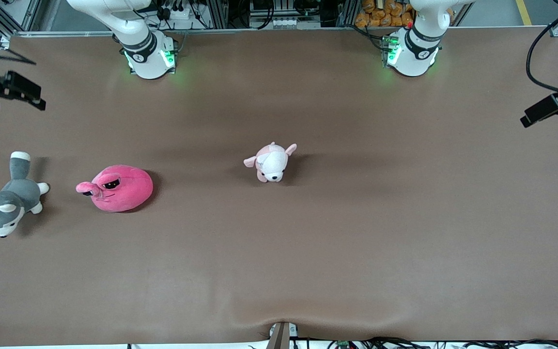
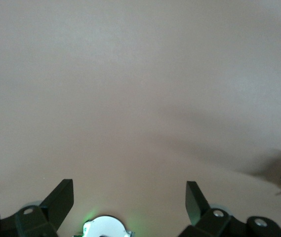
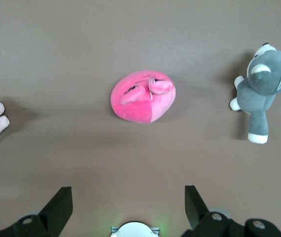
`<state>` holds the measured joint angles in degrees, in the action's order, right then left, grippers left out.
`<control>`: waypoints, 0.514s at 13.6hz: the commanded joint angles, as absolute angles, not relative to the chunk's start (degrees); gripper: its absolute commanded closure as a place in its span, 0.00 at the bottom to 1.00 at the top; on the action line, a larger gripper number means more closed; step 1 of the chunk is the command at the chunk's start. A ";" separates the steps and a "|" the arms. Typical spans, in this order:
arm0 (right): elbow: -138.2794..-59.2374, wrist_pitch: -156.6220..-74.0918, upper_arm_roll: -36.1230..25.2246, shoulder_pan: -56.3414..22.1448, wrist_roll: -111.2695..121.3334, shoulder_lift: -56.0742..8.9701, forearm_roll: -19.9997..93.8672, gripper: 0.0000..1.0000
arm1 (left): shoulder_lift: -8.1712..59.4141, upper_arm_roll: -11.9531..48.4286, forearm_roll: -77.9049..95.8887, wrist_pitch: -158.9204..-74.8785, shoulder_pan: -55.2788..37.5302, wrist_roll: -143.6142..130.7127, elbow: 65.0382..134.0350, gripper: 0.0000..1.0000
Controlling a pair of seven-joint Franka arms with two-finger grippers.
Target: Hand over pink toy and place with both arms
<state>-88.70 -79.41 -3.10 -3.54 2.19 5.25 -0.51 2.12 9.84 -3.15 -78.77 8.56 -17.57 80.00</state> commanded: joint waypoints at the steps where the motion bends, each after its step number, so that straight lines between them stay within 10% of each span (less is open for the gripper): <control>1: -92.91 -81.74 -3.69 -2.90 4.21 9.14 -1.93 0.00 | -4.29 1.53 -1.67 -79.19 0.65 -14.85 87.43 0.00; 7: -87.56 -81.22 -4.31 0.62 12.83 5.47 -1.93 0.00 | -11.17 -1.84 -2.64 -82.18 -4.92 -12.93 97.39 0.00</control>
